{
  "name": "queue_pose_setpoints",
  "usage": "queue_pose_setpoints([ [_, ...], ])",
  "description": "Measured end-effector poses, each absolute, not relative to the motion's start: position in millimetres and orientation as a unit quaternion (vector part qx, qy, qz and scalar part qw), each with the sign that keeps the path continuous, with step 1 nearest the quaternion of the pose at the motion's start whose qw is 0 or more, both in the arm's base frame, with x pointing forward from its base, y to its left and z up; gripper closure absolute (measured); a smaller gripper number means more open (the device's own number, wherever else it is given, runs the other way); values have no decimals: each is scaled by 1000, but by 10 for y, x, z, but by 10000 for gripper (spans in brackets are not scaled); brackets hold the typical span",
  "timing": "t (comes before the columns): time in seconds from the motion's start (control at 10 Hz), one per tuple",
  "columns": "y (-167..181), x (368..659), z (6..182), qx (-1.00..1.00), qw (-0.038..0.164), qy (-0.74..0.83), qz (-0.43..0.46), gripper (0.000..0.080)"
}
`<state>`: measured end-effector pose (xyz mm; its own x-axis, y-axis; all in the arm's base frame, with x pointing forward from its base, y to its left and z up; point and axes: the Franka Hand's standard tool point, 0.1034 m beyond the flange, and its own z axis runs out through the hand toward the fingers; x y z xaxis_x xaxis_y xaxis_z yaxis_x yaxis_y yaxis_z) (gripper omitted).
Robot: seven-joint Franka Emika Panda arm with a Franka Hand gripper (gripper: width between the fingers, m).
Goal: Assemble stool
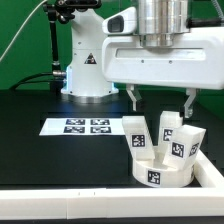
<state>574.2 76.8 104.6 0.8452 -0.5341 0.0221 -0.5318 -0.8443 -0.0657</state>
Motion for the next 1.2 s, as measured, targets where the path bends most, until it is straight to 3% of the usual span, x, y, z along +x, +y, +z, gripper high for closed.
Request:
queue_pose_setpoints([
  [0.6, 738, 5761, 1036, -997, 18, 65, -24, 151],
  [0.7, 722, 5762, 1032, -999, 7, -25, -28, 151],
  [1.2, 642, 5754, 1017, -960, -12, -280, -21, 151],
])
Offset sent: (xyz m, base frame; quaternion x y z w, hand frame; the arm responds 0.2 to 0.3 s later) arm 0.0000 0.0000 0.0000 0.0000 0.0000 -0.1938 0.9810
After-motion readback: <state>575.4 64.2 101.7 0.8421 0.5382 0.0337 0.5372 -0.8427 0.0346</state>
